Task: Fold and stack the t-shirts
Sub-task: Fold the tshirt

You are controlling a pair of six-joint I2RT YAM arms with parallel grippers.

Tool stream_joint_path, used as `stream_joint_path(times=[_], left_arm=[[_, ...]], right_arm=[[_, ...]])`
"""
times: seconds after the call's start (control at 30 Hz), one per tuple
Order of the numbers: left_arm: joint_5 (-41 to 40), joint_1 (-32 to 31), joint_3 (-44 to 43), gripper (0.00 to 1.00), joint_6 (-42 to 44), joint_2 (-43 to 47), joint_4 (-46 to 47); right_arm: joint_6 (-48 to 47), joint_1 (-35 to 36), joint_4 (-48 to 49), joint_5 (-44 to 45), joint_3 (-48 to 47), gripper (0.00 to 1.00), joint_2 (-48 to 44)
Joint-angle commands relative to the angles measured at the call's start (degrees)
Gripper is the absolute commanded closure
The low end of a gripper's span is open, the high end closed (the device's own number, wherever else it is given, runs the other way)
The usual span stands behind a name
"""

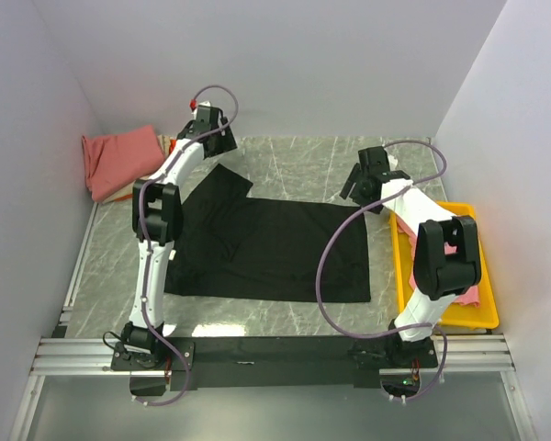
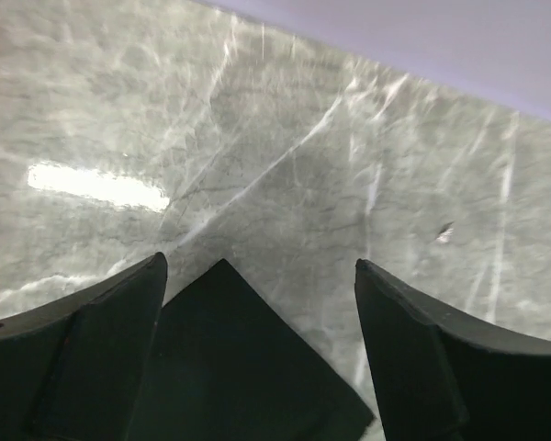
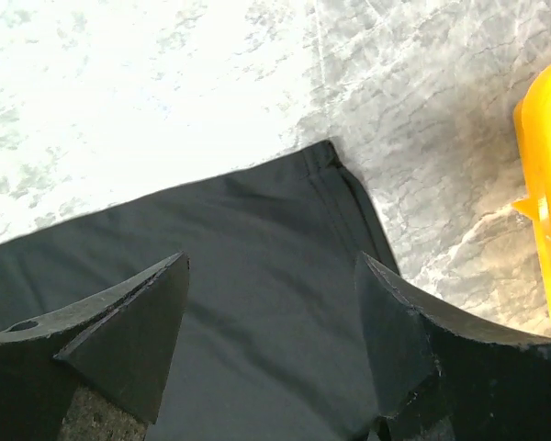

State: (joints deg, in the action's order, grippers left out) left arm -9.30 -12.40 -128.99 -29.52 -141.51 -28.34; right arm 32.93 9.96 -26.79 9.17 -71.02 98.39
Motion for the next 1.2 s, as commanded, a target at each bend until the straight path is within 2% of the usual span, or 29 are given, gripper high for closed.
stream_joint_path(times=[0.0,0.2,0.4,0.57,0.77,0.9,0.93,1.0,1.17], left_arm=[[1.2,-0.2,-3.6,0.15,4.3,-1.2,-0.1],[-0.2,-0.3,-1.9,0.29,4.7,-2.7,-1.5],[-1.7,-0.5,-3.5,0.35,6.0,-5.1,-6.4],[-4.5,-1.3,0.2,0.42,7.4,-3.9,-6.4],[-5.5,-2.6,-1.1,0.62,8.4,-5.4,-8.9],[-7.7,-3.1,0.6,0.81,9.2,-4.3,-9.5],[-8.0,-3.1,0.8,0.89,9.4,-3.9,-9.5],[-8.5,-3.1,0.8,1.00,9.6,-3.4,-9.5],[-8.2,-3.1,3.7,1.00,9.7,0.2,-6.5]], right_arm=[[-1.1,-0.6,-1.5,3.3,-2.5,0.21,0.7],[-0.9,-2.0,-1.0,2.5,-2.5,0.21,2.2],[-1.1,-2.1,-0.7,2.5,-2.4,0.21,2.5],[-1.0,-2.2,-0.1,1.8,-1.9,0.21,2.2],[-1.1,-2.1,0.1,1.5,-1.5,0.21,2.5],[-0.7,-2.1,-0.2,2.1,-2.4,0.22,3.2],[-0.8,-2.1,-0.6,2.2,-3.4,0.24,3.5],[-0.8,-1.6,-1.0,2.3,-4.1,0.24,4.0],[-0.9,-0.9,-2.2,3.4,-6.7,0.25,5.7]])
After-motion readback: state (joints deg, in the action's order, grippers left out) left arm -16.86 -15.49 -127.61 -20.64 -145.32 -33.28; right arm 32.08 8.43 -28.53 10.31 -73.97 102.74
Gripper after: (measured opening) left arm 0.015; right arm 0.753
